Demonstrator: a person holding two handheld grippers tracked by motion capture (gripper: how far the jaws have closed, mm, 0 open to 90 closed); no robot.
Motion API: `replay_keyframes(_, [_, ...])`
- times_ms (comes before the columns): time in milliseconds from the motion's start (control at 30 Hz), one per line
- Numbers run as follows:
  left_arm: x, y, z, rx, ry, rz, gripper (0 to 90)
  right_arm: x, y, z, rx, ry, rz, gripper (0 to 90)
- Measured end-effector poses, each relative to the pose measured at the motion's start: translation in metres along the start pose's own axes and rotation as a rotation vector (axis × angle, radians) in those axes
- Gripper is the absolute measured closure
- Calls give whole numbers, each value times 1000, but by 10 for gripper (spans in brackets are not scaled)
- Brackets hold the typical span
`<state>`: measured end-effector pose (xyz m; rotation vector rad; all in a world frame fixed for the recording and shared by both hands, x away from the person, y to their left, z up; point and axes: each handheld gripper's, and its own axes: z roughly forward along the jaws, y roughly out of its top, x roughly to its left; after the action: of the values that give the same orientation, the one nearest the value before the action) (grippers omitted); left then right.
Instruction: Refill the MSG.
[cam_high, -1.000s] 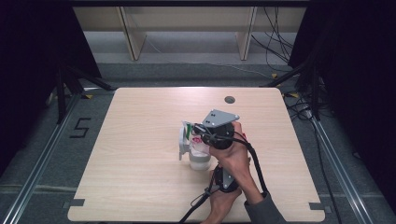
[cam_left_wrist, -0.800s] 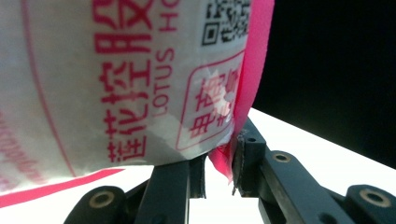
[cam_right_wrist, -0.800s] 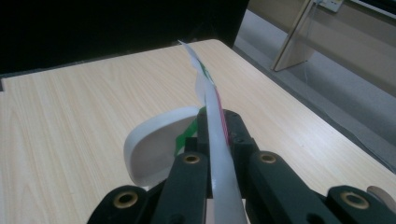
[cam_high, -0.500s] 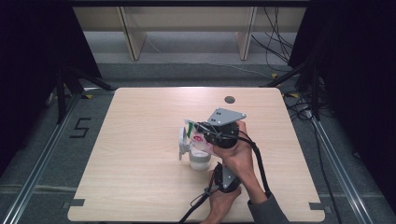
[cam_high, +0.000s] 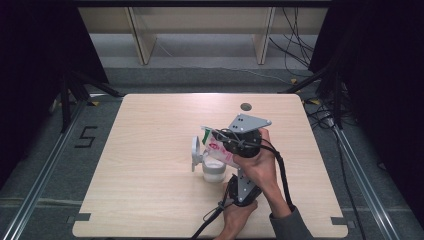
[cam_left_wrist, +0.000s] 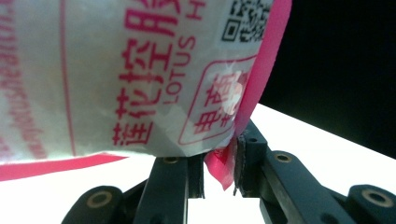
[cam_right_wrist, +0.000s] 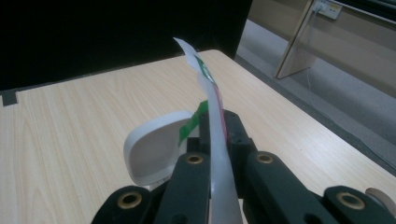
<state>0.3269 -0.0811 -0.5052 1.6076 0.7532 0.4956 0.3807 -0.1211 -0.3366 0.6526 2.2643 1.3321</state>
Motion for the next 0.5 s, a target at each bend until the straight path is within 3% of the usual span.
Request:
replay_keyframes(33, [0, 0, 0, 2, -2, 3, 759, -3, 0, -1, -2, 1, -23, 899])
replay_keyframes(200, [3, -1, -1, 5, -4, -1, 752, -6, 0, -7, -29, -3, -22, 900])
replay_keyframes(333, [5, -2, -2, 14, -4, 1, 744, -6, -1, -13, -35, 8, 19, 900])
replay_keyframes(433, [6, -3, -3, 17, -7, 0, 743, -11, -2, -16, -48, 28, 14, 900])
replay_keyframes(467, [3, -3, -2, -16, -4, -42, 739, -12, -3, -17, -56, 29, 5, 900])
replay_keyframes(500, [4, -4, -2, -13, -4, -40, 737, -11, -3, -18, -54, 23, 15, 900])
